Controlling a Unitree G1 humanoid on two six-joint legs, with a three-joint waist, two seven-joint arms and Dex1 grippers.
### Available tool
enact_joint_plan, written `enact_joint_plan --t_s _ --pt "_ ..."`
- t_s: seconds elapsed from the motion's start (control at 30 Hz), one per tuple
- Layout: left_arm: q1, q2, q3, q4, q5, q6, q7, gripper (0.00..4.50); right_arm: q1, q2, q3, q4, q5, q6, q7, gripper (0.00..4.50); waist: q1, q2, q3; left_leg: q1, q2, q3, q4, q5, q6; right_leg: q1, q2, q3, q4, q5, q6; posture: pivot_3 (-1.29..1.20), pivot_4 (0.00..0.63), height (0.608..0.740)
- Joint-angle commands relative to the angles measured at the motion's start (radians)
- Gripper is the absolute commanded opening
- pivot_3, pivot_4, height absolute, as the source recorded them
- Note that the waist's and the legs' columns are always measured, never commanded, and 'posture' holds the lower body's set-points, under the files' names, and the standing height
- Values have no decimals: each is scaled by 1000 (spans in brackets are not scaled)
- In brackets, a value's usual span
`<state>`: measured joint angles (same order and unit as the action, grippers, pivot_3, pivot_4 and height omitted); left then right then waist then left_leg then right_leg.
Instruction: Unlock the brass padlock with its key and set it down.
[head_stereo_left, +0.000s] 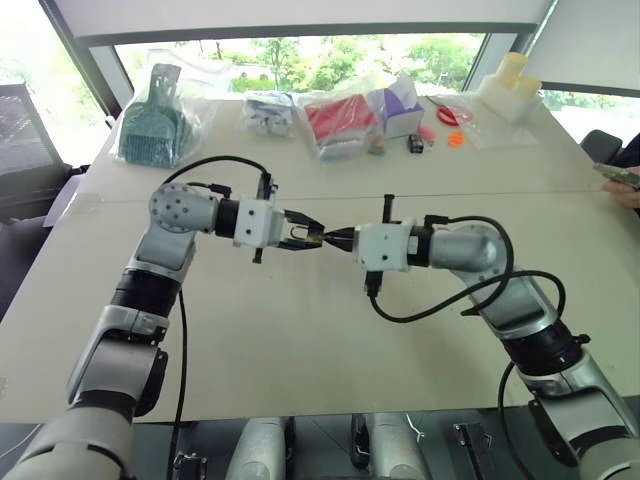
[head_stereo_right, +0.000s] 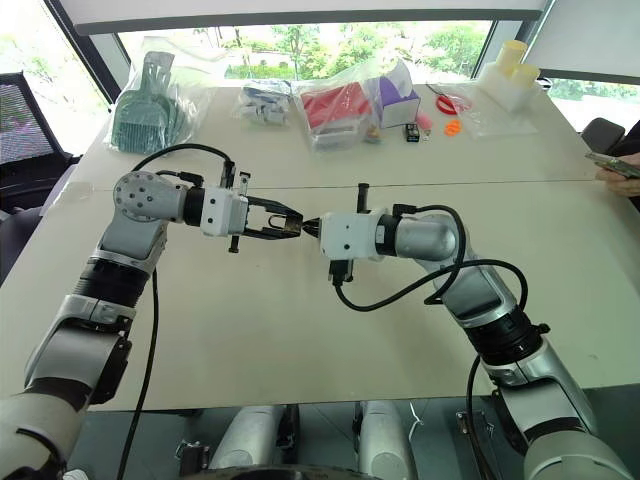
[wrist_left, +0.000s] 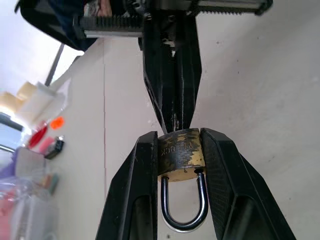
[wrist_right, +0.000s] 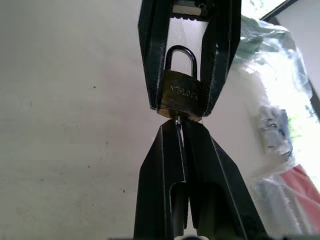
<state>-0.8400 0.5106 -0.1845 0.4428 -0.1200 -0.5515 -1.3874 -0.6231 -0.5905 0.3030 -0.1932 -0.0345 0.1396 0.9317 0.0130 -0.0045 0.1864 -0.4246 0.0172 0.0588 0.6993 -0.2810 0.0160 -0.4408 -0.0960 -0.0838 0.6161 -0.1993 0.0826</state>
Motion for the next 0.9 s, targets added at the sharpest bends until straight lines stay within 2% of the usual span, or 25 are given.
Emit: enact_joint_plan --t_s 0.03,0.17,0.2,0.27,0.43,0.47,0.83,0.9 --pt "-39 -15 -5 -21 -28 -3 6 671 -38 19 -24 -39 26 -6 2 72 0 0 0 0 0 0 0 0 0 0 0 0 0 0 0 0 150 740" --pt "-22 6 18 -80 -143 310 -35 671 -44 -20 -12 29 -152 -337 -115 72 -1 0 0 0 0 0 0 0 0 0 0 0 0 0 0 0 150 740" --pt "-23 16 21 -87 -161 369 -52 671 -37 -31 -12 42 -178 -410 -134 322 -1 0 0 0 0 0 0 0 0 0 0 0 0 0 0 0 150 740" --pt "-23 38 21 -99 -188 458 -87 671 -27 -48 -10 74 -218 -534 -164 901 -3 0 0 0 0 0 0 0 0 0 0 0 0 0 1 0 150 740" --pt "-33 40 33 -116 -213 550 -109 671 -27 -52 -13 156 -255 -693 -216 3370 -2 0 0 0 0 0 0 0 0 0 0 0 0 0 1 0 150 740" --pt "-38 36 37 -120 -221 569 -110 671 -32 -50 -12 172 -264 -726 -230 3748 -2 0 0 0 0 0 0 0 0 0 0 0 0 0 1 0 150 740" --pt "-45 30 45 -175 -268 688 -124 671 -96 -13 -6 280 -324 -894 -316 3748 -2 0 0 0 0 0 0 0 0 0 0 0 1 0 1 0 150 740" --pt "-44 30 46 -181 -270 696 -120 671 -104 -9 -7 288 -333 -918 -330 3203 -1 0 0 0 0 0 0 0 -1 0 0 0 1 0 1 0 150 740"
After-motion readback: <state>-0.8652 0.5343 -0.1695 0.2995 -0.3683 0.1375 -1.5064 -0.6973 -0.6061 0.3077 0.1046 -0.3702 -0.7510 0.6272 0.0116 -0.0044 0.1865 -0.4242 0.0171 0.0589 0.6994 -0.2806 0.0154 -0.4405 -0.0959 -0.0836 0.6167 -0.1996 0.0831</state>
